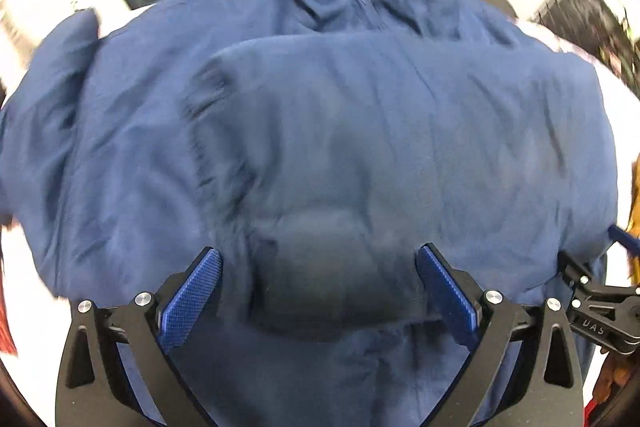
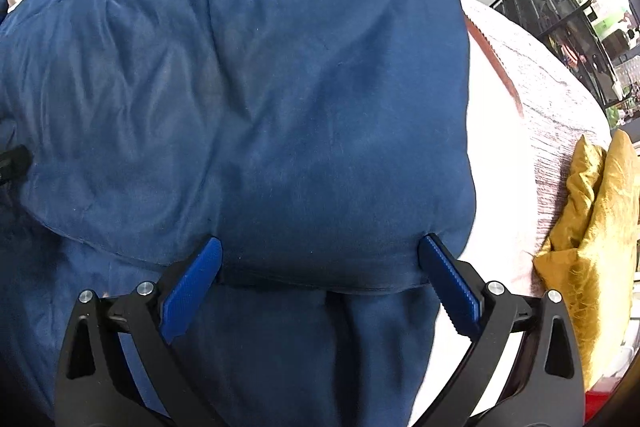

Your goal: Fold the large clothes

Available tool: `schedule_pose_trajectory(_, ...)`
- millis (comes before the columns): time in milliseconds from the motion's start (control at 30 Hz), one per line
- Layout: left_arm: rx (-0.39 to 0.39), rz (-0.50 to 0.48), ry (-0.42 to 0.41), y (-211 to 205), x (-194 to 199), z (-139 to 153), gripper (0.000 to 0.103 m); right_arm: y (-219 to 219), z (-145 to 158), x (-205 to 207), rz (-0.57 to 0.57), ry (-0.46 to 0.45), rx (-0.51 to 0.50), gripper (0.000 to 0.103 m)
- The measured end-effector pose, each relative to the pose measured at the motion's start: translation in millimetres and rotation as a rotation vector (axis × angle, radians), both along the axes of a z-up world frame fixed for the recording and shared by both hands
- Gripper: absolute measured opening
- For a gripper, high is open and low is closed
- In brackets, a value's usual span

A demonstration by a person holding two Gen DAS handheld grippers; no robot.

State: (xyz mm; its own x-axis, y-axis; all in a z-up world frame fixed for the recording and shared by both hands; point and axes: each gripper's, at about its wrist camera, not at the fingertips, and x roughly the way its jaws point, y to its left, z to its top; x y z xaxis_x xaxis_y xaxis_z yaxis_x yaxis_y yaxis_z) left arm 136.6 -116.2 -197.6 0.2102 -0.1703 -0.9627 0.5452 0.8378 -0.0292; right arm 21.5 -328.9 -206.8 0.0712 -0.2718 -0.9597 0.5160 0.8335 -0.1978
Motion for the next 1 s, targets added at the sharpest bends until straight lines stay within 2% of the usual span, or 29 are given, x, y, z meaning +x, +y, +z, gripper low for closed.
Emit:
schedule_pose_trajectory(100, -0.044, 0.064, -0.015, 22.5, -15.4, 14.3, 0.097, 4.3, 19.0, -11.9, -0.02, -0.041, -0.004, 0.097)
schedule_pose_trajectory(200, -0.029, 0.098, -0.043, 46.4, -36.6, 24.7, 0.097, 19.8, 33.6, -28.7, 0.004, -0.079, 0.02, 0.097)
schedule_pose_trajectory(333, -0.002, 0.134, -0.043, 82.5, -63.2, 30.0, 0.096, 49.4, 35.0, -54.0, 0.053, -0.064, 0.078, 0.097)
schedule_pose_trajectory(467, 0.004, 0.216, -0.04, 126.2, -85.9, 36.4, 0.096, 85.9, 33.3, -79.3, 0.122, -0.055, 0.146, 0.097)
schedule_pose_trajectory(667, -0.018, 0.343, -0.047, 198.5, -107.5, 47.8, 0.096, 131.6, 33.6, -86.7, 0.193, -0.053, 0.206, 0.097)
schedule_pose_trajectory(800, -0.078, 0.417, -0.079, 240.7, -91.6, 61.2, 0.096, 162.7, 35.2, -84.5, 0.224, -0.058, 0.226, 0.097)
schedule_pose_trajectory(933, -0.117, 0.509, -0.101, 292.1, -53.5, 68.5, 0.095, 188.2, 42.3, -82.1, 0.244, -0.064, 0.204, 0.097)
schedule_pose_trajectory(1000, -0.146, 0.547, -0.11, 320.3, -19.1, 70.1, 0.094, 190.4, 46.8, -76.5, 0.214, -0.069, 0.182, 0.097)
